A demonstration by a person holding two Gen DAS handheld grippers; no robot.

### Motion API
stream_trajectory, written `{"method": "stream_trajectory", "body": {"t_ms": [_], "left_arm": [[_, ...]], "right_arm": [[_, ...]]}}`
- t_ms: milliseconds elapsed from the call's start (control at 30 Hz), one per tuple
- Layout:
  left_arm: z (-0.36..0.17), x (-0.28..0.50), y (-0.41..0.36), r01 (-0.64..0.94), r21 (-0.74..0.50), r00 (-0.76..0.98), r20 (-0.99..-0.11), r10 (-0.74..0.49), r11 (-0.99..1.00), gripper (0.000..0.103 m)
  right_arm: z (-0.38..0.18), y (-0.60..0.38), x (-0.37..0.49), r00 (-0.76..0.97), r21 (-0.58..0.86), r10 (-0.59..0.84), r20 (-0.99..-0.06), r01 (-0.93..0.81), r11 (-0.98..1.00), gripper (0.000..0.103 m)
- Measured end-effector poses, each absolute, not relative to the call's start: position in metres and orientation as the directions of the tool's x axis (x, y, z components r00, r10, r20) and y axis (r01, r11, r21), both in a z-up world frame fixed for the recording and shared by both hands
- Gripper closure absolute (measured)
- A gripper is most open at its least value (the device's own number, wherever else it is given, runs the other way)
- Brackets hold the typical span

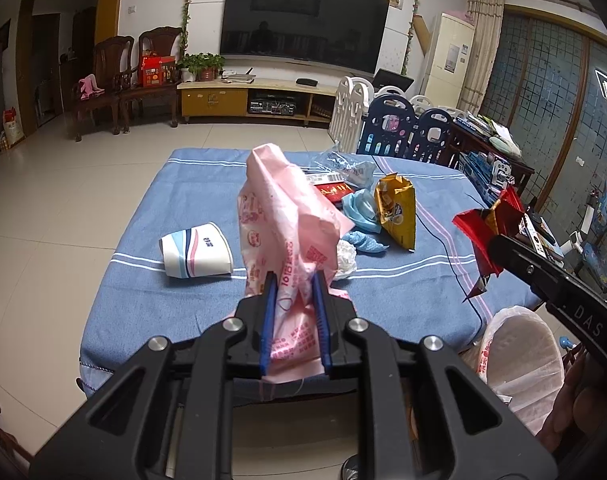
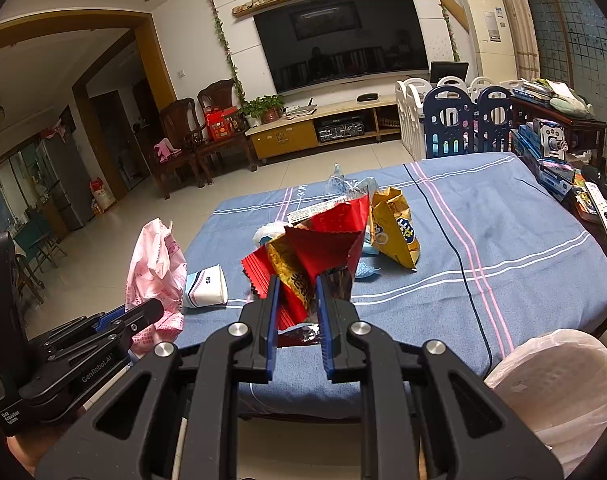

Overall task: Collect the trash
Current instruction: 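Carry both bags over the pink bin and open both grippers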

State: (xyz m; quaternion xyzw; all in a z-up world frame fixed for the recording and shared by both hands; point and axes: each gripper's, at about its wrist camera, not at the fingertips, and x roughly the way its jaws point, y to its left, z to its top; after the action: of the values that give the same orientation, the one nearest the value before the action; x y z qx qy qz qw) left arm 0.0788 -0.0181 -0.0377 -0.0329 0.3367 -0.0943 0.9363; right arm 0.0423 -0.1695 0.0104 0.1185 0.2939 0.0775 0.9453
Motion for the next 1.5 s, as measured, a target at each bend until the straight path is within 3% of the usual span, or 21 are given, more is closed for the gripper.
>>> {"method": "stream_trajectory", "body": {"t_ms": [433,567,800,1000,1133,1167,1233,1267,1300,1333,1400,1500], "left_arm": [[-0.038,0.081,-0.02,0.161,-0.125,0.751,-0.628,-0.204,0.979,0.084],[-0.037,0.079,-0.027,0.212,-0.147,0.746,-0.615,-0.257,0.966,0.084],[-0.038,0.065,-0.091,0.479,-0.148,0.663,-0.586,-0.467,0.866,0.084],[-0.047,0.046,-0.168,0.749,-0.16,0.444,-0.599,-0.666,0.643,0.082],[-0.058,0.022,-0.222,0.881,-0.117,0.296,-0.62,-0.727,0.458,0.082],[-0.061,0.017,-0.234,0.9,-0.122,0.258,-0.626,-0.736,0.419,0.079],[-0.068,0.008,-0.252,0.923,-0.092,0.233,-0.64,-0.732,0.374,0.063],[-0.071,0.003,-0.258,0.926,-0.06,0.248,-0.648,-0.721,0.372,0.039],[-0.074,-0.001,-0.262,0.922,-0.016,0.284,-0.648,-0.706,0.386,0.028],[-0.074,-0.002,-0.261,0.915,0.013,0.317,-0.641,-0.699,0.403,0.018],[-0.068,0.005,-0.252,0.898,0.019,0.354,-0.626,-0.695,0.44,0.017],[-0.056,0.026,-0.23,0.83,-0.006,0.449,-0.586,-0.675,0.558,0.008]], "right_arm": [[0.012,-0.17,0.042,0.815,0.271,0.217,-0.537,-0.077,0.96,0.085],[0.013,-0.175,0.039,0.829,0.289,0.216,-0.515,-0.07,0.955,0.085],[0.035,-0.239,0.0,0.877,0.351,0.159,-0.453,0.012,0.936,0.085],[0.024,-0.313,-0.062,0.85,0.302,0.04,-0.525,0.142,0.943,0.085],[0.007,-0.344,-0.094,0.815,0.242,-0.043,-0.577,0.221,0.945,0.085],[0.002,-0.351,-0.101,0.802,0.232,-0.063,-0.594,0.245,0.941,0.085],[-0.006,-0.359,-0.107,0.782,0.219,-0.092,-0.616,0.282,0.934,0.08],[-0.011,-0.364,-0.111,0.769,0.214,-0.112,-0.63,0.309,0.927,0.075],[-0.013,-0.367,-0.111,0.763,0.218,-0.113,-0.636,0.318,0.923,0.064],[-0.015,-0.37,-0.114,0.763,0.228,-0.112,-0.636,0.324,0.918,0.059],[-0.013,-0.371,-0.115,0.772,0.236,-0.125,-0.623,0.338,0.911,0.046],[-0.005,-0.364,-0.109,0.791,0.252,-0.106,-0.603,0.315,0.915,0.042]]}}
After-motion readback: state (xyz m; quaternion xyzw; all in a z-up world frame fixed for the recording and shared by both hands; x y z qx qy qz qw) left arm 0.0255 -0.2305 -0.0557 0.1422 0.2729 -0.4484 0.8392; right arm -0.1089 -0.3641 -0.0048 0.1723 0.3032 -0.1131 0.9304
